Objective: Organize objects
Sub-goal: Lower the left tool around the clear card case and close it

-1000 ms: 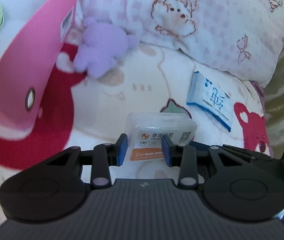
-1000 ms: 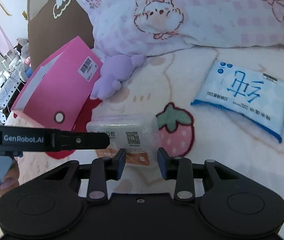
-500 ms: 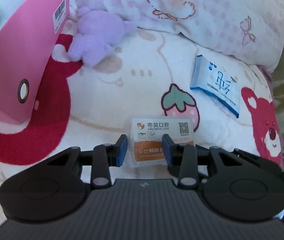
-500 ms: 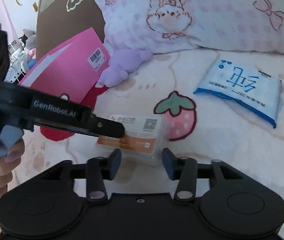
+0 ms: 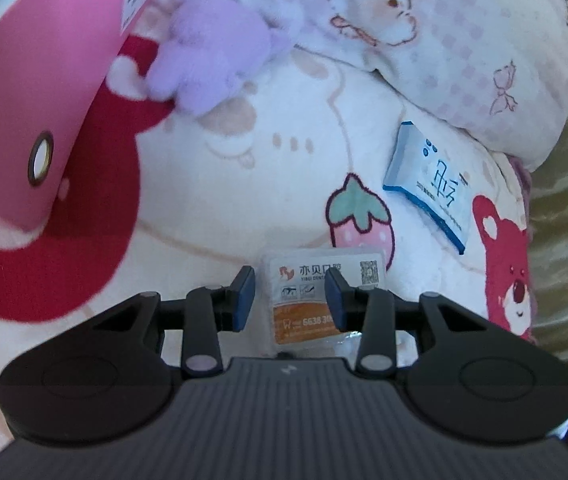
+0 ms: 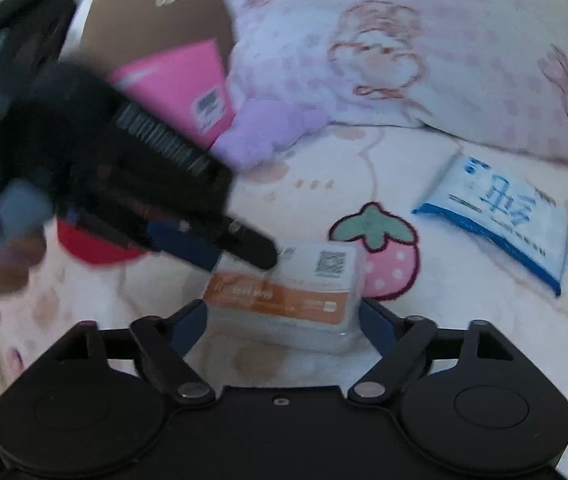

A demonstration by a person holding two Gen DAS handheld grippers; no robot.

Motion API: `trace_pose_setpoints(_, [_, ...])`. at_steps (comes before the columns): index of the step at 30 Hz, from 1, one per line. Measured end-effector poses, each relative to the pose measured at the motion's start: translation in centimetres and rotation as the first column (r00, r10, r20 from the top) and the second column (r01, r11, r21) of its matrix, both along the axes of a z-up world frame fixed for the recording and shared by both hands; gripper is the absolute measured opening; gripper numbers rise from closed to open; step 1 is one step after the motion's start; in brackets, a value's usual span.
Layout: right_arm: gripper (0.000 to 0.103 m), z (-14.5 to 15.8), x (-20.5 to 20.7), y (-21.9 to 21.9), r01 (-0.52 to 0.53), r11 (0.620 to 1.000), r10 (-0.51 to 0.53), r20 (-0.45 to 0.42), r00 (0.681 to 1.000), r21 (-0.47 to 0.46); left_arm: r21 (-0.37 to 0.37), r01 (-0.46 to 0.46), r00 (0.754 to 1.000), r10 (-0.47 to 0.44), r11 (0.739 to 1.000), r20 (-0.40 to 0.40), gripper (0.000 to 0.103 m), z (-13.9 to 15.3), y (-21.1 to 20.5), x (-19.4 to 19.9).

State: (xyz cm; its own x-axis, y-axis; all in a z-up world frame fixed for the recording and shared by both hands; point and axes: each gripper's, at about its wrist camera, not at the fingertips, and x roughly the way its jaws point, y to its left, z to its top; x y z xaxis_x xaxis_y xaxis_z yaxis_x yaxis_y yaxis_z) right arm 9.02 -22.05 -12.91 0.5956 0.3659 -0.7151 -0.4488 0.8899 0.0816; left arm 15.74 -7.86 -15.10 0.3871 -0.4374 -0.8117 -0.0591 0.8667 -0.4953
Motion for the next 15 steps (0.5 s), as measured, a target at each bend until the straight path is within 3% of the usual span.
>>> trace_pose_setpoints(3, [0.092,-0.4,-0.3,1.3,0.013,0.996,-0.011,0.025,1.0,-0.087,-0.036,-0.022,1.0,0.022,0.999,-0.001,0.038,-0.7,0.4,-0.1])
trace_pose_setpoints(10, [0.092,-0.9,0.4,0.2,0.05,0.999,-0.05,-0.029,0.998,-0.009,-0.065,-0.022,1.0,0.022,0.998,-0.005,0.04,-0.9,0.6,-0.1])
trace_pose_setpoints(15, [0.093,-0.7,-0.3,0.2,0.063,0.998,-0.063,-0.007,0.998,-0.002,-0.075,-0.01,1.0,0.009,0.997,-0.013,0.042,-1.0,0.6,0.0])
